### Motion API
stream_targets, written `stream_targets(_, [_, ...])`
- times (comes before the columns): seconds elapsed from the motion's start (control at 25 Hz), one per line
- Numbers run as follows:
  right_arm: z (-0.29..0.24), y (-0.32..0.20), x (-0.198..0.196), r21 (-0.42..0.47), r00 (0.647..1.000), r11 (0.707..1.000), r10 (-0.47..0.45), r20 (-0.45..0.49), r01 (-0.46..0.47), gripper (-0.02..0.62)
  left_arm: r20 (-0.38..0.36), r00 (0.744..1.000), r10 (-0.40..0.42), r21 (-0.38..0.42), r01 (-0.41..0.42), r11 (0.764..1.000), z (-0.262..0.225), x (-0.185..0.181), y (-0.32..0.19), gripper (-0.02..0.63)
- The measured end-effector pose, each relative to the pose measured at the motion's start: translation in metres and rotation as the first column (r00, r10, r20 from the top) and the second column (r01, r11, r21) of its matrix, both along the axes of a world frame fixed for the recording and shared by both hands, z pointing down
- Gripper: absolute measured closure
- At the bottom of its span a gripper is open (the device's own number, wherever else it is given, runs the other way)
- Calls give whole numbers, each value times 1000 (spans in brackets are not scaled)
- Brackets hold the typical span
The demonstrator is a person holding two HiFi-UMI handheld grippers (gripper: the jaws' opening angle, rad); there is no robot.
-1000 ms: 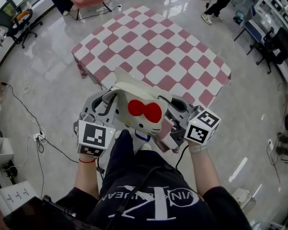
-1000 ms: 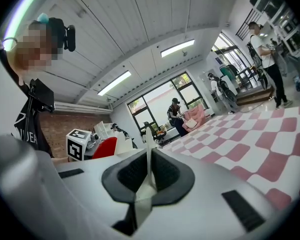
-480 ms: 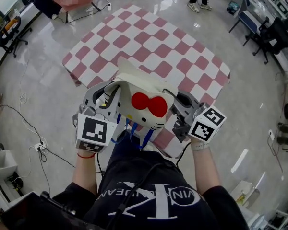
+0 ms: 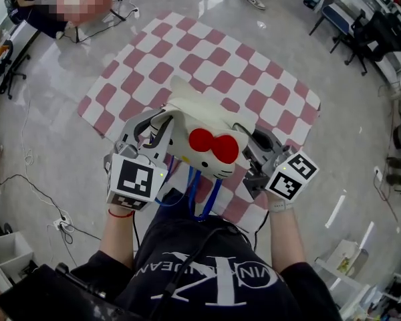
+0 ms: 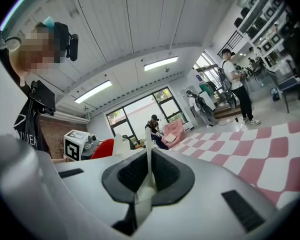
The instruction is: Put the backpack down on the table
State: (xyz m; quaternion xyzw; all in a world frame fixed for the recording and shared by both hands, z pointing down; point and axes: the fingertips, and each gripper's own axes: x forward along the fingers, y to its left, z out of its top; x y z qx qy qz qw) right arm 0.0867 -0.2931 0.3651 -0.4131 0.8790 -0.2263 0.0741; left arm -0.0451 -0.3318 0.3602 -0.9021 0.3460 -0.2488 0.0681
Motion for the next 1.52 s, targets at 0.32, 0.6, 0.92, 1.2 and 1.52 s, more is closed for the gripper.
stream_targets(0.32, [2, -34, 8, 2, 996, 997, 77, -50, -77, 584, -26, 997, 70, -16, -70, 997, 6, 9, -39, 534])
stream_targets(0.6, [8, -64, 16, 2, 987, 992, 128, -95, -128, 584, -48, 987, 152, -27, -154, 988, 18, 22, -67, 534])
stream_targets(0.92, [18, -91, 25, -22, 978, 983, 181, -101, -184, 584, -46, 976, 211, -51, -213, 976, 24, 32, -97, 538])
stream_targets(1.2, [18, -126, 50, -2, 968, 969, 245, -50, -245, 584, -44, 971, 236, -46, -238, 970, 24, 56, -141, 540])
stream_targets(1.52, [20, -142, 63, 25, 961, 963, 269, -70, -268, 584, -62, 957, 284, -27, -286, 958, 30, 71, -155, 541])
